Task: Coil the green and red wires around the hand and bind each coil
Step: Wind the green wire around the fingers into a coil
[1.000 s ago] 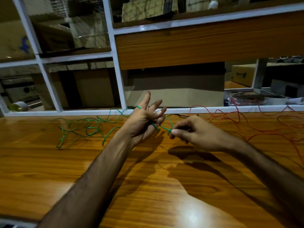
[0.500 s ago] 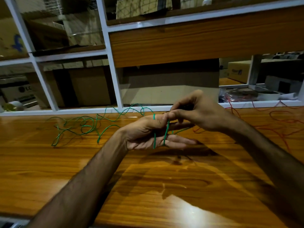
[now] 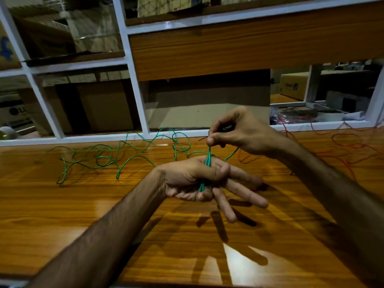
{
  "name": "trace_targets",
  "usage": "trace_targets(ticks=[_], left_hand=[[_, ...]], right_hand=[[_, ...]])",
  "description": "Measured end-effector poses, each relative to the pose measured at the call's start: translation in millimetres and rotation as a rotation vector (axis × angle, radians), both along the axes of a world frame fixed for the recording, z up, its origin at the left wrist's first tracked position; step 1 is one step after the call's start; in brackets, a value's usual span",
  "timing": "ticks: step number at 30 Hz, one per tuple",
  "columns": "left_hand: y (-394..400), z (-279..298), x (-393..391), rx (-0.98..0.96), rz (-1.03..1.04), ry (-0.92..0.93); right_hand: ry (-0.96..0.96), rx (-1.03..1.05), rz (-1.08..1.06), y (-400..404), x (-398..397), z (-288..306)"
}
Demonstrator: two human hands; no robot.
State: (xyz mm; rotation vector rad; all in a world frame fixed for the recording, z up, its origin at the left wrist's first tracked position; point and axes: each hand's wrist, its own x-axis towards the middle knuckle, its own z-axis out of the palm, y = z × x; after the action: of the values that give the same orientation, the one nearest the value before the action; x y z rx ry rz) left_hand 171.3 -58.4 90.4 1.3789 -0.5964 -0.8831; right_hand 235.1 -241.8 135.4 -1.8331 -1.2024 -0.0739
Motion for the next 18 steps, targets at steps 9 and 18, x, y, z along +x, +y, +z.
trace_targets(ticks=[9,18], left_hand=[[-10.6,-3.3,-8.0,-0.148,-0.193,0.036],[-1.3,19.9,8.3,-0.727,0.331,-0.043]], right_hand=[[0.101,0.015,0.023,9.6,-1.0,-23.6],[0.094,-0.143,-0.230,24.3,6.5,-56.3]])
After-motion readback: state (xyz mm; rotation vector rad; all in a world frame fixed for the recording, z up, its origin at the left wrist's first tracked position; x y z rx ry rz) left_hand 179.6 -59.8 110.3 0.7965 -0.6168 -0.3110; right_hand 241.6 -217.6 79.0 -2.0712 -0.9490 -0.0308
